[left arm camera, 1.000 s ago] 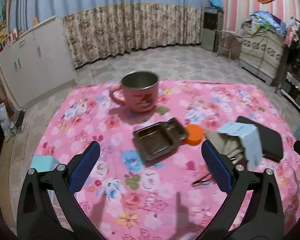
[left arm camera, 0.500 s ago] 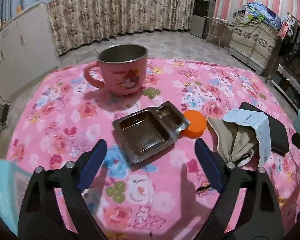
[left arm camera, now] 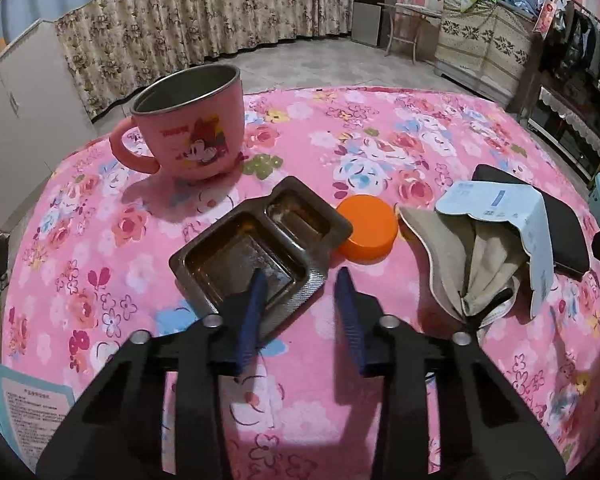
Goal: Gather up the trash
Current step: 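Close the left tool on the brown tray while right grasps the white paper tag, then carry the brown tray and white tag over the blue basket and open both tools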
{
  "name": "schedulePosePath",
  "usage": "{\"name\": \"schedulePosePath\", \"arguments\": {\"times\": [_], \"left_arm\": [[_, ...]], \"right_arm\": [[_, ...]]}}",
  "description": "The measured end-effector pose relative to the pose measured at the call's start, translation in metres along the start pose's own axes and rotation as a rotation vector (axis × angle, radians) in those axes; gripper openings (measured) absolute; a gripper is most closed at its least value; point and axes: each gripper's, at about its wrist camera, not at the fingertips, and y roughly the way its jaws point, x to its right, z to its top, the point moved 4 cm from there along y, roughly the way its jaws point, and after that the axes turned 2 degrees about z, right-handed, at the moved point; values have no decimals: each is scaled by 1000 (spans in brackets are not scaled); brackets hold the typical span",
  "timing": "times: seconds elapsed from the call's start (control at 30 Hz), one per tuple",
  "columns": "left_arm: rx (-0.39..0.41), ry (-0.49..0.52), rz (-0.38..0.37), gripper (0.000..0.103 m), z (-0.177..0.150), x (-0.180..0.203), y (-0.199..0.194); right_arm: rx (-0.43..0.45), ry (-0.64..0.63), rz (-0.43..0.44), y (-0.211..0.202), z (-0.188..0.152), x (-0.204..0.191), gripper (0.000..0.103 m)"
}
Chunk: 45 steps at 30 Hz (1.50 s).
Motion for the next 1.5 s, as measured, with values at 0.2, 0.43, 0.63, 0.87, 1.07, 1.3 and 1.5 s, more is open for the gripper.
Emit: {"name": "schedulePosePath", "arguments": {"times": [0.2,0.43,0.63,0.87,1.07,1.3,1.5], "left_arm": [[22,33,-11,15,0,7,-5],[44,43,-2,14,1,8,-17],[46,30,-3,13,1,0,-19],[51,32,0,13,1,0,-20],[57,33,10,12,3,0,-23],[101,71,42,6,7,15,-45],[142,67,33,0,11,32,-65]], "right_arm": [[-21,-21,35,6,-4,-14,99],[-59,-121,82,27,-9,-54,99],[-70,-173,71,42,-12,-69,96],[-64,-221,152,35,-12,-79,56],[-17,-209,157,17,-5,-67,55],[38,-141,138,-9,1,-28,55],[119,-118,106,-43,9,5,55]]}}
